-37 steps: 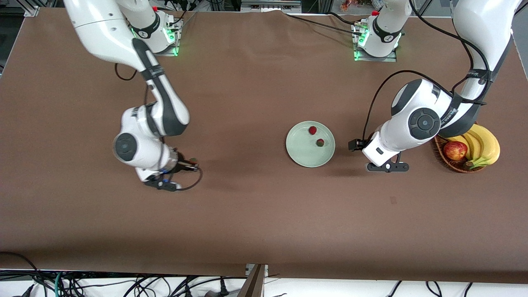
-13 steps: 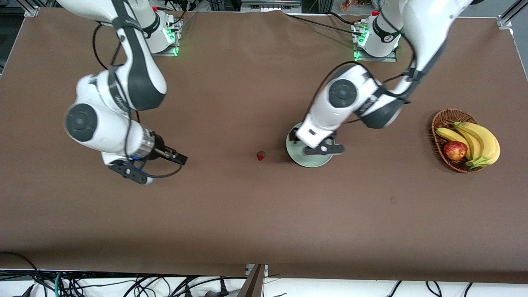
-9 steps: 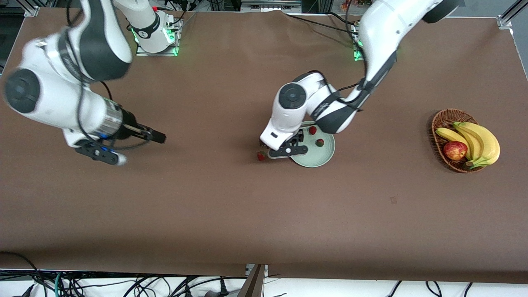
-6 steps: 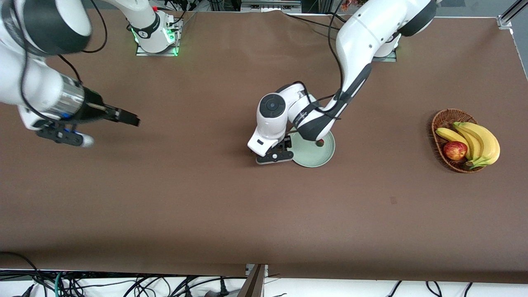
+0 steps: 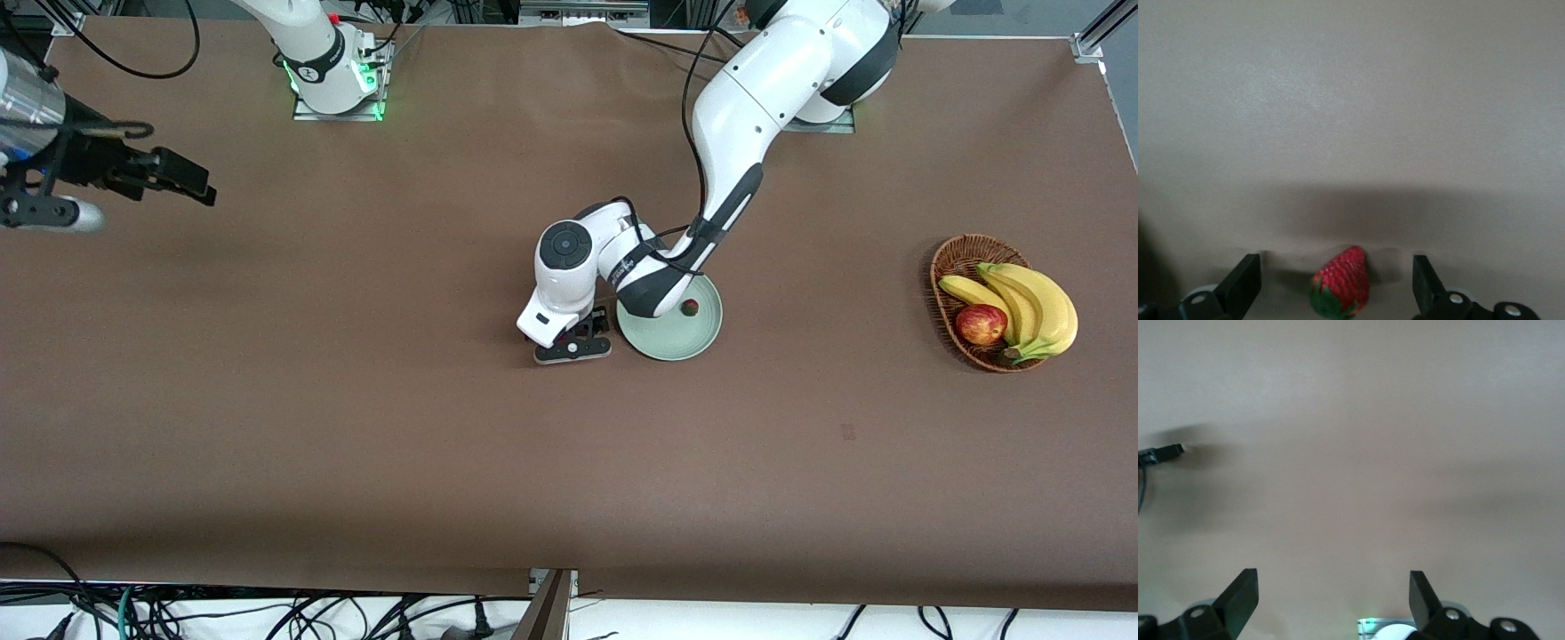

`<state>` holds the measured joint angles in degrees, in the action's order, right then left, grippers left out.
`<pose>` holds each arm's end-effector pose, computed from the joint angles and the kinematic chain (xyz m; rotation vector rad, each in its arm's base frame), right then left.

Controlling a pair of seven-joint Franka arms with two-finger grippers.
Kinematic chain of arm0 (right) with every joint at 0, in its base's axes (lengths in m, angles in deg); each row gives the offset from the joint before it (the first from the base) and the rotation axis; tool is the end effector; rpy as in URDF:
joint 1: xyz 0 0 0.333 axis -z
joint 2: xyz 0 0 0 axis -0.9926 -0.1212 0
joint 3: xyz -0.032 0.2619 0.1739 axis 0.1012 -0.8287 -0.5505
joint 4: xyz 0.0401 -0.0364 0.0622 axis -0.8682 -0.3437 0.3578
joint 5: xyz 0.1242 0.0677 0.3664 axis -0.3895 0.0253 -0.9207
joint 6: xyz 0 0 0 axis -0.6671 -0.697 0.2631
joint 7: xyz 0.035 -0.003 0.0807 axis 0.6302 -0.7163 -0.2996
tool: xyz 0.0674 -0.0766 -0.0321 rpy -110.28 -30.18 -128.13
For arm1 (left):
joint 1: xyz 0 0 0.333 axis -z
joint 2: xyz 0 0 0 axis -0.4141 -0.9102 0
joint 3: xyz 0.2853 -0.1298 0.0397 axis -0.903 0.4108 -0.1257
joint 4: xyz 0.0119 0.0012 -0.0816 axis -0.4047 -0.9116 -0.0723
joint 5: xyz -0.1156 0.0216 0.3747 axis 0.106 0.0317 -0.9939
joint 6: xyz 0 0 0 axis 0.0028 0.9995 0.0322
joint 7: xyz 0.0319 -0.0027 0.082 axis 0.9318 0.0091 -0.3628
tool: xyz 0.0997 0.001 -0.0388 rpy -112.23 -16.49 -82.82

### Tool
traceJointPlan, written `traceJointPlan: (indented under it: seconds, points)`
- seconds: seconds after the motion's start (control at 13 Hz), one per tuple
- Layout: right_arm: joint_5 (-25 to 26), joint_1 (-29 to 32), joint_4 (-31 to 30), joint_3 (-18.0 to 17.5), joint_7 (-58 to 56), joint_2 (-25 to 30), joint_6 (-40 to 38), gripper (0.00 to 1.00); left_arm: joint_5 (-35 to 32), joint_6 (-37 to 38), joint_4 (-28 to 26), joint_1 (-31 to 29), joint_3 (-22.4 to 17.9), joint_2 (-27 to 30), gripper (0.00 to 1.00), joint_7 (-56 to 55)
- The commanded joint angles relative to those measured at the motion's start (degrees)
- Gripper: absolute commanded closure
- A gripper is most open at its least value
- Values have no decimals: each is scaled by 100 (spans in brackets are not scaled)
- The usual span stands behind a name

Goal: Collect all strawberries into plate
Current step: 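Move the third strawberry over the plate with the left gripper and release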

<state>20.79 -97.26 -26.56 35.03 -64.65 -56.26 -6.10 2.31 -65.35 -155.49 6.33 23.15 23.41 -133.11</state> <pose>0.5372 0.0494 0.6178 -3.0892 0.1288 0.1858 0.5565 -0.5249 0.1742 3.0876 0.2599 0.0874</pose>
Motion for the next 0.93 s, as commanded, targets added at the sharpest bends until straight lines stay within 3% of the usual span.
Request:
traceJointPlan:
  seconds: [0.0, 0.08, 0.15, 0.31, 0.69, 0.85]
  points:
    - [207, 94, -400, -121, -139, 300, 145, 0, -87, 72, 208, 94, -61, -67, 0, -142]
    - [312, 94, -313, -130, -139, 265, 145, 0, -87, 72, 191, 94, -61, -67, 6, -238]
    - [383, 94, -225, -130, -148, 203, 171, 0, -87, 72, 173, 94, -61, -67, 24, -291]
    - [471, 121, -67, -113, -148, 63, 215, 0, -87, 72, 173, 94, -61, -67, 33, -326]
    - [481, 147, 250, -112, -95, -113, 215, 0, -87, 107, 155, 129, -52, -23, 67, -485]
    - [358, 77, 251, -156, -86, -105, 206, 0, -35, 133, 155, 129, -43, 21, 72, -502]
